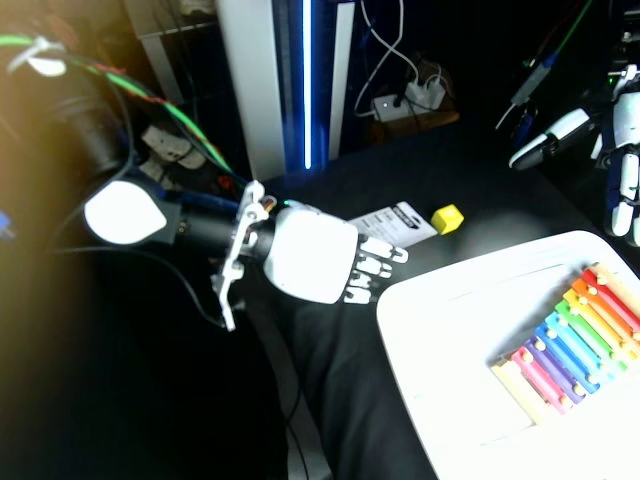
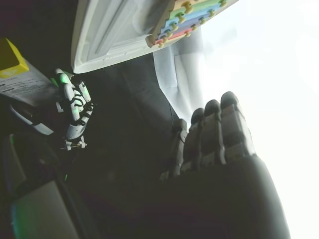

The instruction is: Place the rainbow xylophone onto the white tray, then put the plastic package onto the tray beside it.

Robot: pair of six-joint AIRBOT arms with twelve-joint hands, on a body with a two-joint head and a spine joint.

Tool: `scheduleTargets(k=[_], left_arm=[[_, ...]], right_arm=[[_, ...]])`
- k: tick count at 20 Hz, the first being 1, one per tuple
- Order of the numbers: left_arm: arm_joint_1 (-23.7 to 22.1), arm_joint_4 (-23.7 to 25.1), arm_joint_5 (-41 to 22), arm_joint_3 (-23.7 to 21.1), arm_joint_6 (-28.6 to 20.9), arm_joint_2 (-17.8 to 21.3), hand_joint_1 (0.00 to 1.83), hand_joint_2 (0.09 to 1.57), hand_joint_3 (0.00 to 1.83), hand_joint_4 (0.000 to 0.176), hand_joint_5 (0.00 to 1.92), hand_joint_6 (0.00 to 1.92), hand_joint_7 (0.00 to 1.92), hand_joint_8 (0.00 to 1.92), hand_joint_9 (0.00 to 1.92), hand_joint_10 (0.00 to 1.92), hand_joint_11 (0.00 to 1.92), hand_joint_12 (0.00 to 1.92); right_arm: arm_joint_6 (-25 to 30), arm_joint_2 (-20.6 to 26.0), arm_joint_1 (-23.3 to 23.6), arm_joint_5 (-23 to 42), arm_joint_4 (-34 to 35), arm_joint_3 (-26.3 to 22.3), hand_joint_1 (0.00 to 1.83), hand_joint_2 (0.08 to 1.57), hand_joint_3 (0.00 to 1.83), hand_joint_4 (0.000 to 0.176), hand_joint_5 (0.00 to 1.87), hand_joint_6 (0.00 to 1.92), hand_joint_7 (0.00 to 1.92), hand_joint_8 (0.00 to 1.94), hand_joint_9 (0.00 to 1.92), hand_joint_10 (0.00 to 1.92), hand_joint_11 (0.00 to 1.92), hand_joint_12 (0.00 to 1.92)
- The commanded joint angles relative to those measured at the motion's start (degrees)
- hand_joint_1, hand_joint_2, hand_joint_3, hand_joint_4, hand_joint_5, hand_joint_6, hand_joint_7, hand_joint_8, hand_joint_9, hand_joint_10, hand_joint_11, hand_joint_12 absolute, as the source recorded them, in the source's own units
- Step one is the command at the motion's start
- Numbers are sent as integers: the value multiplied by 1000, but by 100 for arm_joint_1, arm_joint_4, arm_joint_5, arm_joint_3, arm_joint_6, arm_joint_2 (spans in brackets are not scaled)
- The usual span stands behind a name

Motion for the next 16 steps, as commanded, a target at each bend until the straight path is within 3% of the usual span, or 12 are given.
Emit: scheduleTargets(k=[1, 2, 4, 5, 6, 8, 9, 10, 12, 13, 15, 16], left_arm=[[-35, -194, -699, -20, -16, 18, 787, 636, 0, 83, 0, 0, 0, 0, 0, 0, 0, 0], [-29, -197, -699, -20, -16, 18, 769, 654, 1, 52, 0, 0, 0, 0, 0, 0, 0, 0], [-25, -197, -696, -20, -16, 18, 746, 667, 6, 61, 0, 0, 0, 0, 0, 0, 0, 0], [-24, -197, -691, -20, -16, 18, 760, 660, 2, 85, 0, 0, 0, 0, 0, 0, 0, 0], [-21, -197, -691, -20, -16, 18, 766, 653, 0, 88, 0, 0, 0, 0, 0, 0, 0, 0], [-17, -197, -681, -23, -17, 18, 757, 653, 0, 70, 0, 0, 0, 0, 0, 0, 0, 0], [-13, -197, -680, -26, -17, 18, 737, 657, 1, 58, 0, 0, 0, 0, 0, 0, 0, 0], [-11, -197, -682, -27, -17, 18, 728, 655, 0, 44, 0, 0, 0, 0, 0, 0, 0, 0], [-9, -197, -677, -27, -17, 17, 736, 674, 8, 34, 0, 0, 0, 0, 0, 0, 0, 0], [-4, -197, -668, -28, -17, 16, 754, 662, 2, 75, 0, 0, 0, 0, 0, 0, 0, 0], [2, -197, -655, -28, -16, 9, 775, 643, 0, 88, 0, 0, 0, 0, 0, 0, 0, 0], [8, -197, -657, -28, -16, 5, 779, 642, 0, 79, 0, 0, 0, 0, 0, 0, 0, 0]], right_arm=[[-4, -38, 35, 189, 146, 16, 1396, 988, 7, 0, 387, 11, 623, 3, 867, 353, 598, 1168], [-4, -38, 48, 189, 146, 21, 1426, 998, 0, 0, 408, 5, 657, 1, 752, 693, 583, 1275], [-4, -38, 66, 190, 146, 29, 1447, 1012, 0, 0, 455, 1, 717, 14, 664, 1024, 611, 1280], [-4, -38, 77, 190, 146, 35, 1457, 1016, 0, 0, 490, 3, 770, 35, 659, 1124, 649, 1347], [-4, -38, 86, 190, 146, 39, 1456, 1013, 0, 0, 526, 4, 821, 60, 677, 1195, 698, 1419], [-4, -38, 99, 190, 146, 43, 1449, 1001, 0, 0, 592, 6, 883, 91, 771, 1195, 786, 1415], [-4, -38, 104, 190, 146, 45, 1386, 1099, 0, 0, 629, 15, 938, 870, 760, 1096, 728, 1303], [-4, -38, 111, 190, 146, 46, 1364, 1122, 0, 0, 646, 11, 913, 1081, 747, 1068, 703, 1294], [-5, -38, 125, 191, 145, 52, 1362, 1116, 0, 0, 681, 12, 932, 1086, 755, 1030, 700, 1290], [-5, -38, 139, 191, 145, 57, 1332, 1007, 0, 0, 722, 2, 834, 409, 795, 822, 698, 1231], [-5, -38, 165, 191, 145, 62, 1283, 1014, 0, 0, 766, 1, 905, 162, 827, 613, 685, 1150], [-5, -38, 180, 191, 145, 65, 1348, 1082, 0, 0, 817, 0, 1007, 768, 910, 557, 762, 1124]])
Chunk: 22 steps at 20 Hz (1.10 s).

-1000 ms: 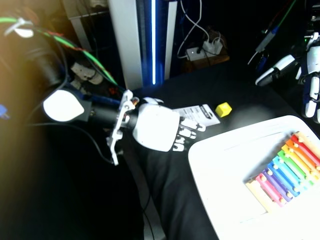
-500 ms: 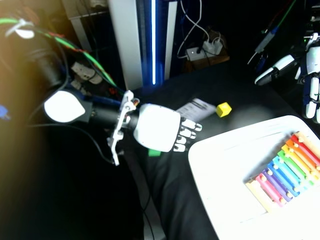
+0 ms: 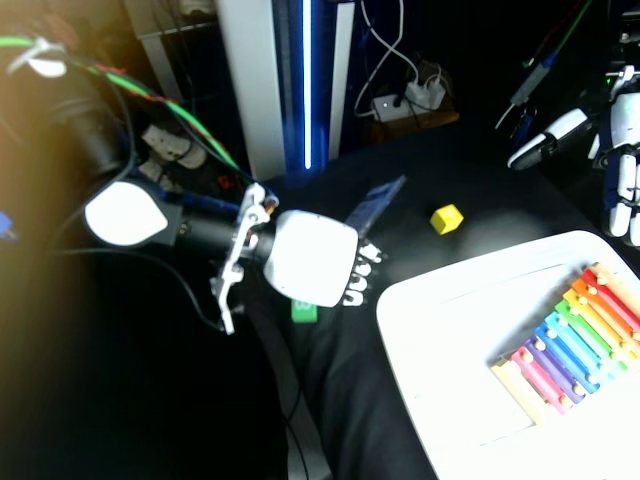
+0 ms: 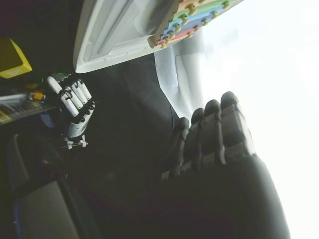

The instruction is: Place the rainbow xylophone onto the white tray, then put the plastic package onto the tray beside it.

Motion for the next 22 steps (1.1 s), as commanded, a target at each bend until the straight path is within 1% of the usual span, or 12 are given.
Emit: scheduleTargets(k=[1, 2, 4, 6, 7, 9, 10, 12, 15, 17, 19, 22], left_arm=[[-52, -163, -600, -6, -17, 4, 782, 642, 0, 86, 0, 0, 0, 0, 0, 0, 0, 0], [-49, -166, -595, -6, -17, 4, 752, 635, 0, 89, 0, 0, 0, 0, 0, 0, 0, 0], [-47, -170, -592, -6, -17, 5, 752, 653, 1, 64, 0, 0, 0, 0, 0, 0, 0, 0], [-46, -172, -580, -6, -17, 5, 722, 662, 5, 34, 0, 0, 0, 0, 0, 0, 0, 0], [-46, -172, -577, -6, -17, 4, 728, 660, 4, 58, 0, 0, 0, 0, 0, 0, 0, 0], [-39, -172, -560, -6, -17, 1, 706, 655, 1, 65, 0, 0, 0, 0, 0, 0, 0, 0], [-34, -172, -560, -6, -17, 1, 712, 649, 0, 65, 0, 0, 0, 0, 0, 0, 0, 0], [-28, -173, -547, -6, -17, -1, 701, 647, 0, 32, 0, 0, 0, 0, 0, 0, 0, 0], [-23, -173, -535, -5, -16, -2, 714, 661, 5, 37, 0, 0, 0, 0, 0, 0, 0, 0], [-13, -173, -529, -5, -16, -2, 732, 668, 7, 92, 0, 0, 0, 0, 0, 0, 0, 0], [1, -173, -518, -4, -16, -2, 726, 668, 6, 95, 0, 0, 0, 0, 0, 0, 0, 0], [11, -172, -502, -4, -15, -2, 700, 683, 11, 144, 0, 0, 0, 0, 0, 0, 0, 0]], right_arm=[[19, -21, 74, 309, 233, 23, 1358, 1089, 0, 0, 861, 8, 1003, 936, 1009, 578, 850, 1155], [19, -21, 88, 319, 233, 23, 1267, 1145, 31, 0, 764, 850, 984, 1155, 1116, 551, 955, 1144], [19, -20, 115, 352, 233, 24, 1257, 1149, 0, 0, 777, 1111, 1057, 1034, 1301, 240, 1076, 942], [18, -20, 131, 364, 232, 34, 1258, 1146, 0, 0, 796, 1085, 1052, 1055, 1377, 118, 1070, 943], [18, -20, 135, 371, 231, 38, 1256, 1159, 1, 0, 787, 1043, 1018, 1148, 1459, 158, 1112, 1048], [18, -20, 145, 388, 231, 43, 1254, 1162, 0, 0, 780, 1068, 1017, 1143, 1438, 152, 1077, 1058], [18, -20, 151, 398, 231, 44, 1255, 1163, 0, 0, 791, 1024, 1008, 1175, 1440, 311, 1116, 1141], [18, -20, 181, 424, 230, 48, 1253, 1151, 0, 0, 872, 1067, 958, 1115, 1371, 599, 1166, 1212], [18, -16, 248, 488, 230, 48, 1145, 1180, 1, 0, 853, 1159, 1122, 889, 1243, 1110, 1148, 1456], [18, -3, 310, 535, 231, 47, 1226, 1155, 4, 0, 875, 1112, 978, 1072, 1188, 1120, 1105, 1488], [18, 28, 428, 550, 194, 49, 1245, 1159, 1, 0, 862, 1088, 928, 1170, 1180, 1164, 1088, 1590], [18, 87, 663, 545, 89, 61, 1260, 1148, 0, 0, 861, 899, 1003, 1205, 1217, 1068, 1099, 1463]])
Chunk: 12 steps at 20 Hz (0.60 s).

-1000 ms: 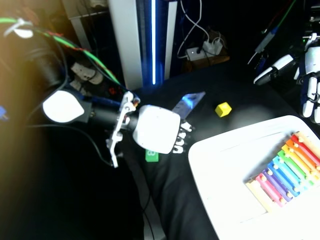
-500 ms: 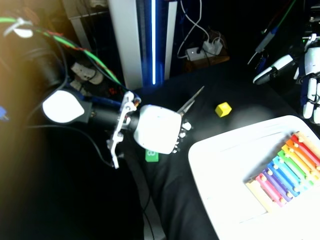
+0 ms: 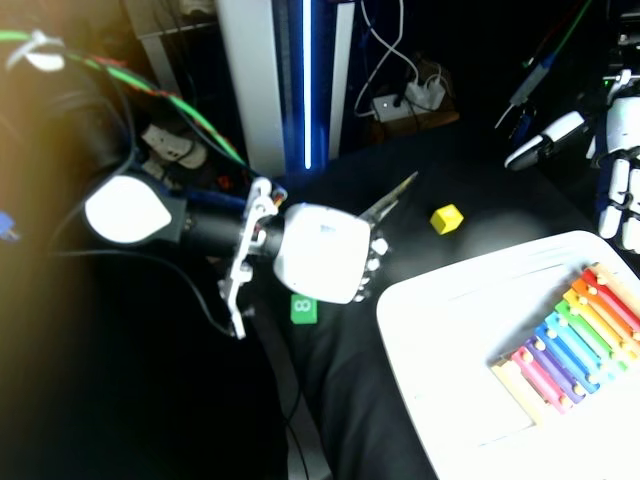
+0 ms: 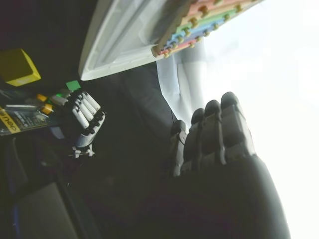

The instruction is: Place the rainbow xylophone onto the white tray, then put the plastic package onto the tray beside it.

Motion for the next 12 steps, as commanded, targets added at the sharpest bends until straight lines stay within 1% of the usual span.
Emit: scheduleTargets(k=[1, 2, 3, 4, 5, 6, 7, 8, 9, 10, 11, 12], left_arm=[[-41, -163, -615, -4, -15, -2, 732, 679, 8, 155, 0, 0, 0, 0, 0, 0, 0, 0], [-39, -163, -614, -3, -15, -2, 732, 699, 16, 144, 0, 0, 0, 0, 0, 0, 0, 0], [-38, -162, -611, -3, -15, -2, 726, 698, 14, 141, 0, 0, 0, 0, 0, 0, 0, 0], [-37, -162, -606, -1, -15, -2, 705, 691, 10, 124, 0, 0, 0, 0, 0, 0, 0, 0], [-35, -162, -604, -1, -15, -2, 691, 678, 3, 54, 0, 0, 0, 0, 0, 0, 0, 0], [-31, -162, -602, -1, -15, -2, 698, 662, 0, 61, 0, 0, 0, 0, 0, 0, 0, 0], [-26, -162, -600, -1, -15, -2, 681, 667, 0, 25, 0, 0, 0, 0, 0, 0, 0, 0], [-23, -162, -599, -1, -15, -2, 655, 667, 0, 26, 0, 0, 0, 0, 0, 0, 0, 0], [-21, -162, -598, -1, -15, -2, 643, 686, 7, 0, 0, 0, 0, 0, 0, 0, 0, 0], [-20, -162, -596, -1, -15, -2, 645, 688, 7, 0, 0, 0, 0, 0, 0, 0, 0, 0], [-17, -162, -601, -1, -15, -2, 624, 707, 15, 0, 0, 0, 0, 0, 0, 0, 0, 0], [-17, -162, -602, -1, -15, -2, 644, 704, 11, 0, 0, 0, 0, 0, 0, 0, 0, 0]], right_arm=[[39, 13, 99, 411, 378, 28, 1266, 1134, 0, 0, 858, 946, 1048, 1105, 1225, 884, 1061, 1277], [35, 12, 194, 410, 354, 51, 1265, 1137, 0, 0, 845, 966, 1049, 1101, 1237, 801, 1036, 1223], [15, 12, 255, 410, 351, 64, 1265, 1136, 0, 0, 843, 969, 1054, 1089, 1244, 759, 1030, 1226], [-18, 9, 334, 407, 351, 88, 1269, 1125, 0, 0, 864, 961, 1078, 1038, 1245, 719, 1009, 1244], [-51, 2, 402, 404, 352, 106, 1256, 1131, 2, 0, 845, 1041, 1064, 1021, 1200, 635, 949, 1199], [-76, -5, 472, 398, 352, 124, 1262, 1133, 0, 0, 837, 1038, 1069, 1025, 1220, 584, 955, 1189], [-99, -23, 565, 387, 353, 157, 1271, 1119, 0, 0, 861, 979, 1102, 981, 1291, 560, 1032, 1146], [-108, -42, 618, 383, 353, 181, 1275, 1107, 0, 0, 881, 966, 1129, 919, 1303, 485, 1023, 1091], [-120, -81, 693, 377, 353, 238, 1276, 1089, 0, 0, 920, 941, 1175, 813, 1330, 365, 1059, 985], [-124, -111, 761, 374, 353, 286, 1270, 1093, 3, 0, 904, 979, 1163, 819, 1349, 253, 1068, 934], [-144, -132, 826, 363, 354, 315, 1274, 1092, 0, 0, 908, 968, 1174, 803, 1390, 178, 1086, 928], [-169, -160, 898, 342, 354, 352, 1279, 1094, 4, 0, 910, 937, 1147, 882, 1400, 154, 1063, 1022]])
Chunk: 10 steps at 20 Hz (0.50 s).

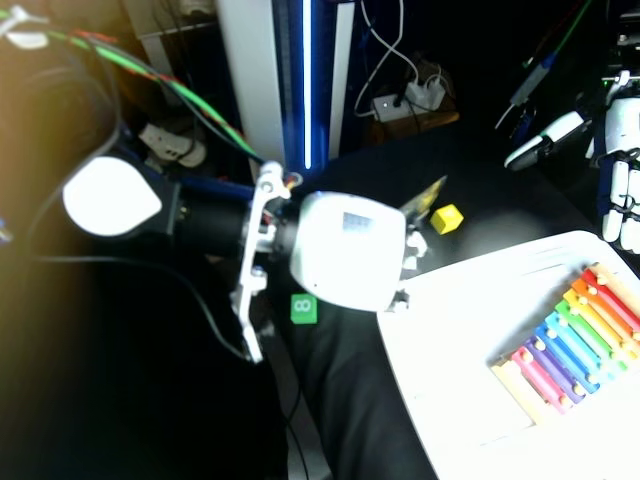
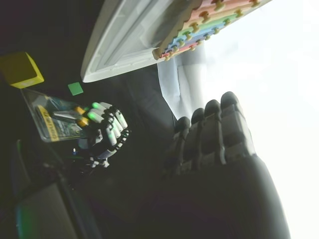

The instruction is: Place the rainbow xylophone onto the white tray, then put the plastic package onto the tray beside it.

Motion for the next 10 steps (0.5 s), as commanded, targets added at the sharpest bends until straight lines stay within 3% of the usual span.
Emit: scheduleTargets(k=[1, 2, 4, 5, 6, 7, 8, 9, 10], left_arm=[[-33, -167, -627, -1, -15, 1, 671, 693, 5, 0, 0, 0, 0, 0, 0, 0, 0, 0], [-31, -167, -627, -1, -15, 2, 662, 690, 3, 0, 0, 0, 0, 0, 0, 0, 0, 0], [-31, -167, -637, -1, -15, 3, 631, 687, 1, 0, 0, 0, 0, 0, 0, 0, 0, 0], [-31, -167, -640, -2, -15, 4, 630, 678, 0, 35, 0, 0, 0, 0, 0, 0, 0, 0], [-31, -167, -645, -3, -15, 4, 651, 674, 0, 52, 0, 0, 0, 0, 0, 0, 0, 0], [-31, -167, -649, -4, -15, 5, 692, 679, 0, 61, 0, 0, 0, 0, 0, 0, 0, 0], [-32, -167, -659, -4, -15, 7, 733, 674, 0, 67, 0, 0, 0, 0, 0, 0, 0, 0], [-33, -167, -670, -5, -16, 10, 756, 663, 0, 72, 0, 0, 0, 0, 0, 0, 0, 0], [-33, -167, -675, -5, -16, 13, 789, 673, 0, 59, 0, 0, 0, 0, 0, 0, 0, 0]], right_arm=[[7, -38, 177, 352, 517, 53, 1274, 1112, 0, 0, 908, 874, 1090, 1022, 1403, 178, 1015, 1215], [-1, -71, 225, 340, 517, 90, 1271, 1118, 1, 0, 895, 884, 1081, 1039, 1392, 199, 990, 1292], [-5, -188, 351, 306, 518, 216, 1276, 1104, 0, 0, 906, 919, 1122, 937, 1351, 170, 970, 1149], [-5, -236, 403, 296, 519, 269, 1270, 1107, 1, 0, 893, 961, 1123, 919, 1337, 152, 963, 1127], [-5, -295, 463, 284, 521, 328, 1269, 1124, 0, 0, 890, 890, 1073, 1052, 1341, 294, 974, 1282], [-5, -351, 543, 273, 521, 383, 1269, 1123, 0, 0, 890, 891, 1077, 1047, 1299, 384, 975, 1291], [-6, -404, 630, 268, 521, 429, 1256, 1135, 0, 0, 907, 1017, 980, 1072, 1183, 843, 1005, 1486], [-30, -441, 703, 257, 521, 460, 1257, 1129, 0, 0, 924, 1023, 976, 1058, 1124, 1046, 1018, 1517], [-70, -469, 770, 231, 522, 476, 1257, 1150, 0, 0, 873, 893, 981, 1205, 1097, 1081, 997, 1500]])
